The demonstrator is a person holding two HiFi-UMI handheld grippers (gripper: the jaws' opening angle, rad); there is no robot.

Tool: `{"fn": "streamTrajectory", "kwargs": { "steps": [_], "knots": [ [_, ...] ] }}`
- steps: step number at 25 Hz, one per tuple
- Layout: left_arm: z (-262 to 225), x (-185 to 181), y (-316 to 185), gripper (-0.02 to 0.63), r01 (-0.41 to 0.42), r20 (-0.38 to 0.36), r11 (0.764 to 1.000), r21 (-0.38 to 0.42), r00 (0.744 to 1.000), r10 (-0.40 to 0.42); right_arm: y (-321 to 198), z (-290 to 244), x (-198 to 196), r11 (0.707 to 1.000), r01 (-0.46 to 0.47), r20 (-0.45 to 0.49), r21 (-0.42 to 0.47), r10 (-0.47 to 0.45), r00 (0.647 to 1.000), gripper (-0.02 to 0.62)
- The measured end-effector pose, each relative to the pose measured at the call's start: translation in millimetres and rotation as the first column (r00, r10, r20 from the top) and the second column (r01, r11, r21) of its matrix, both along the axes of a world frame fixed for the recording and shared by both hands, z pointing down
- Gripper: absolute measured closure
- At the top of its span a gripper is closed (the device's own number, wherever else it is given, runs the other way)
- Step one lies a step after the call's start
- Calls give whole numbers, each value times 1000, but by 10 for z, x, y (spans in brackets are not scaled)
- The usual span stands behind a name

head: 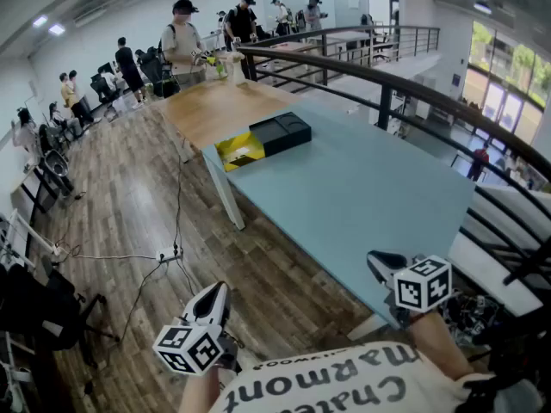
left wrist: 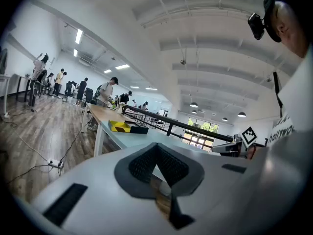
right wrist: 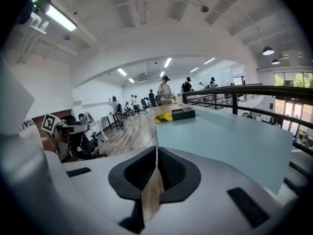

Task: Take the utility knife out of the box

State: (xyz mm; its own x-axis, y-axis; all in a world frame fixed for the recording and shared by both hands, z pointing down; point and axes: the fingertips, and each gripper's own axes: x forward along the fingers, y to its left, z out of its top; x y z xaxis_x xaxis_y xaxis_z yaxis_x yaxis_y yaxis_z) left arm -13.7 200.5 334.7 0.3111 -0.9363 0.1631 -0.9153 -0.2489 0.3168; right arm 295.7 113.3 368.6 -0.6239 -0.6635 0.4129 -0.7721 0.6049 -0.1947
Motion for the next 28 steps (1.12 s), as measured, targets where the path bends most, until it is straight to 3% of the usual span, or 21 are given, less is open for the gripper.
{"fn": "streamTrajectory", "kwargs": {
  "steps": [14,23,28],
  "knots": [
    [-2,-108,71,604,-15,-13,999,-35,1000,15,96,10,-218,1000,1,3,-20,-1,1000,554],
    [98,-254,280,604,-13,1,1000,-16,1000,13,341,285,-180,996,-61,11,-65,61,998,554],
    [104,-423,232,604,2,-8,999,-35,1000,-2,258,340,-518,993,-33,68,-114,41,997,554]
  ]
}}
